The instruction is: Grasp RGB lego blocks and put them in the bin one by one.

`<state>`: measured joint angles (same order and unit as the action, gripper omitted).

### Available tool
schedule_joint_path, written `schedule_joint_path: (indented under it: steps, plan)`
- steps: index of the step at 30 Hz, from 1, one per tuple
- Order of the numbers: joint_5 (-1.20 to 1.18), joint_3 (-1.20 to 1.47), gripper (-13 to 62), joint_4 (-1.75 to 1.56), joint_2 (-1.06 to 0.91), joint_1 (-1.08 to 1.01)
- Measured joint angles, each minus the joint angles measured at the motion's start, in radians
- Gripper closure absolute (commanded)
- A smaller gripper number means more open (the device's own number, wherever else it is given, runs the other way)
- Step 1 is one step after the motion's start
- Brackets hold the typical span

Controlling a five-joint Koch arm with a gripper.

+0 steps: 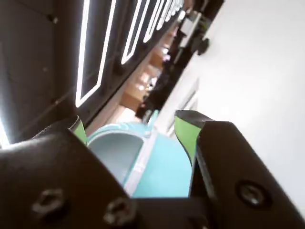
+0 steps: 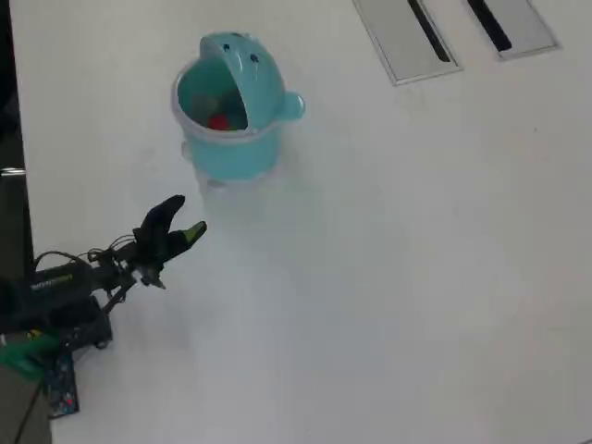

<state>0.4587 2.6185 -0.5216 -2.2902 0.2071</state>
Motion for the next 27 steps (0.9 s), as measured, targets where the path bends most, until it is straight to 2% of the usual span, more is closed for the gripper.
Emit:
schedule_joint_path:
  steps: [18,27]
  plan:
    - [-0.114,0.43,15.6,-0.394,0.0,-0.11]
    - [-0.155,0.468,15.6,-0.479,0.0,-0.138]
